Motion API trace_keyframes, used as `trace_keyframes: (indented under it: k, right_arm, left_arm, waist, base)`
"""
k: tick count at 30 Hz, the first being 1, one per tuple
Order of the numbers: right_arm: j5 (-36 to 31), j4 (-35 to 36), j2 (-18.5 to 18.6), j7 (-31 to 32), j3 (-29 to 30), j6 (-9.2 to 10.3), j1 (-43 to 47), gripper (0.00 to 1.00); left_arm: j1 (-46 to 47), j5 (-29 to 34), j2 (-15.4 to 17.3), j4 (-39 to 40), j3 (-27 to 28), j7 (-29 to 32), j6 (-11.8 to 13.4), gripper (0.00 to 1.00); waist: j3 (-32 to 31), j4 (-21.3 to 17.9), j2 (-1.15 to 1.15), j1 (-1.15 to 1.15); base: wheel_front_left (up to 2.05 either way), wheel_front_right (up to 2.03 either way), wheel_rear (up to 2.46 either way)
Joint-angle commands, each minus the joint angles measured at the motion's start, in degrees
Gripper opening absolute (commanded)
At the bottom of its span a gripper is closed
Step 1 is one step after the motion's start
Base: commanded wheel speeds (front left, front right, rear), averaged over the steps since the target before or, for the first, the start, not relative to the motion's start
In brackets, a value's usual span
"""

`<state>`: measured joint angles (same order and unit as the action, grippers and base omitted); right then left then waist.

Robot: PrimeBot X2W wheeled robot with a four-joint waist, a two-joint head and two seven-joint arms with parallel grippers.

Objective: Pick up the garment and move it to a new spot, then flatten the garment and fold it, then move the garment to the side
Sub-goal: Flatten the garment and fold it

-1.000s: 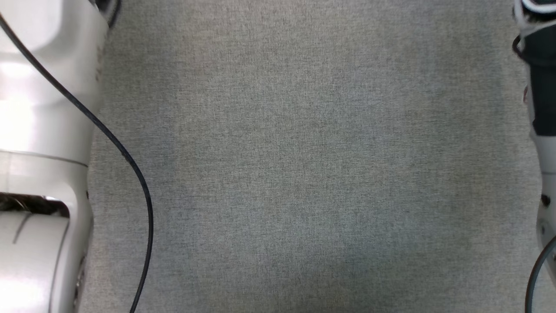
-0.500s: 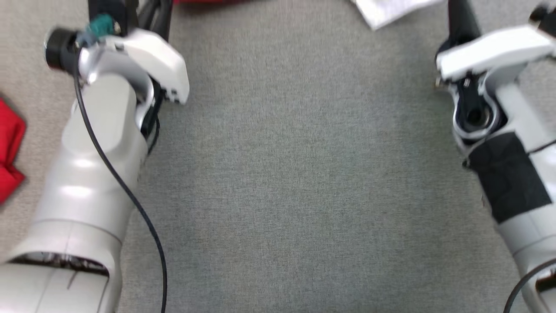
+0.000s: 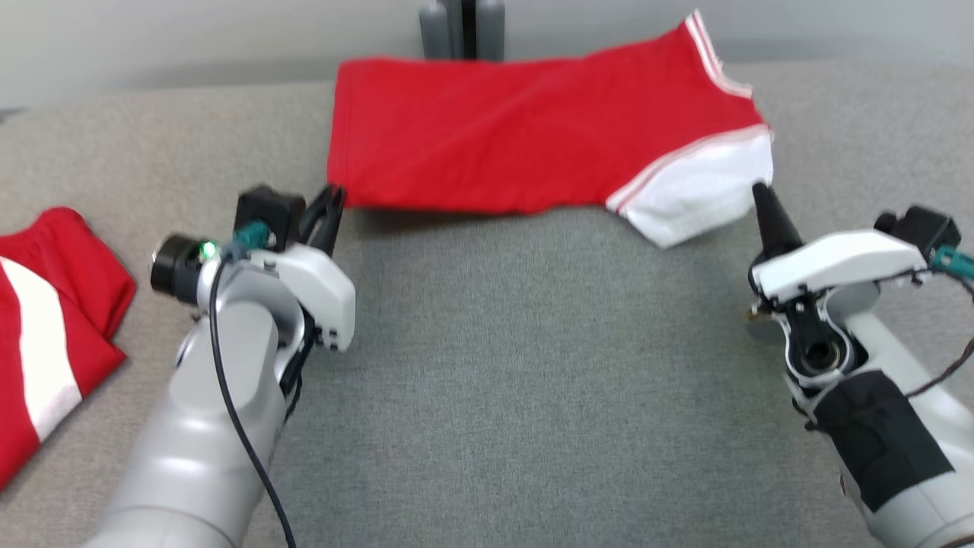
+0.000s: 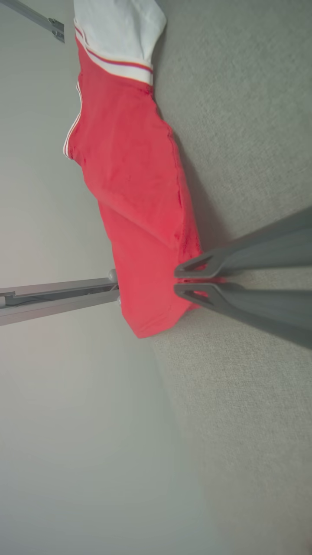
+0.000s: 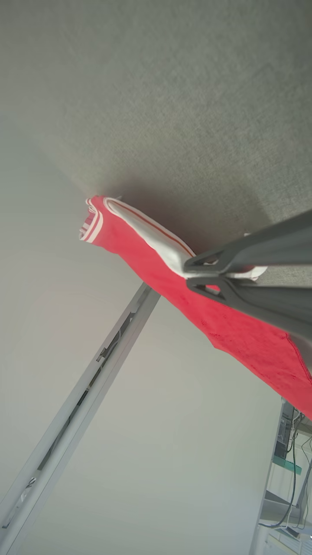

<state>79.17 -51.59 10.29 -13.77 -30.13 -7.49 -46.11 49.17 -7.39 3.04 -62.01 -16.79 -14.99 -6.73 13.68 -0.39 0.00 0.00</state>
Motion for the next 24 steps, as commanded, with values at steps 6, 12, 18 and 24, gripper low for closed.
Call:
trace_keyframes:
  k: [6, 12, 18, 24]
  right_arm:
    - [4.2, -1.3, 1.1, 3.4, -1.7, 0.00, 7.6, 0.00]
    - [7.4, -0.5, 1.7, 6.3, -1.5, 0.00, 12.0, 0.00]
    - [9.6, 0.8, 2.3, 8.3, -1.1, 0.00, 15.1, 0.00]
    - [10.7, 2.3, 2.5, 9.3, -0.8, 0.00, 18.3, 0.00]
  left_arm:
    - [-9.3, -0.4, 0.2, 1.6, -0.6, -0.2, -0.2, 0.00]
    - [-15.3, -0.2, 0.5, 3.2, -1.6, -0.2, -0.5, 0.00]
    - [-19.0, -1.1, 0.6, 5.2, -1.2, -0.2, -0.6, 0.00]
    - [-23.7, -0.4, 1.4, 9.0, -2.0, -0.2, -0.8, 0.00]
  waist:
    - [-10.6, 0.2, 0.00, 0.00]
    - [-14.2, 0.1, 0.00, 0.00]
    - [-16.0, 0.1, 0.00, 0.00]
    - [-17.9, -0.5, 0.00, 0.00]
  base:
    - [0.00, 0.00, 0.00]
    - [0.00, 0.00, 0.00]
    - [0.00, 0.00, 0.00]
    - [0.00, 0.00, 0.00]
